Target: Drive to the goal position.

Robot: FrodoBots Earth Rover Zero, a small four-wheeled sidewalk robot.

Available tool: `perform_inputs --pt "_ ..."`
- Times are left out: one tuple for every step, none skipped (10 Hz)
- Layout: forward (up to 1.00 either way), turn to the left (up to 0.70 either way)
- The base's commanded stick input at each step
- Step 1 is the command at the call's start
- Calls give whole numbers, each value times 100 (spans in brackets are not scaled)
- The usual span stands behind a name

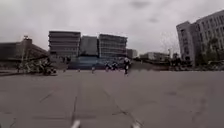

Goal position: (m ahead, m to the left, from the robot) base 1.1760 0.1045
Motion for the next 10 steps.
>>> perform_inputs --pt "100 -21" --pt "100 -9" --pt "100 0" --pt "91 0" --pt "14 0" --pt "0 0" --pt "0 0" --pt "0 0" --pt "0 0" --pt "0 0"
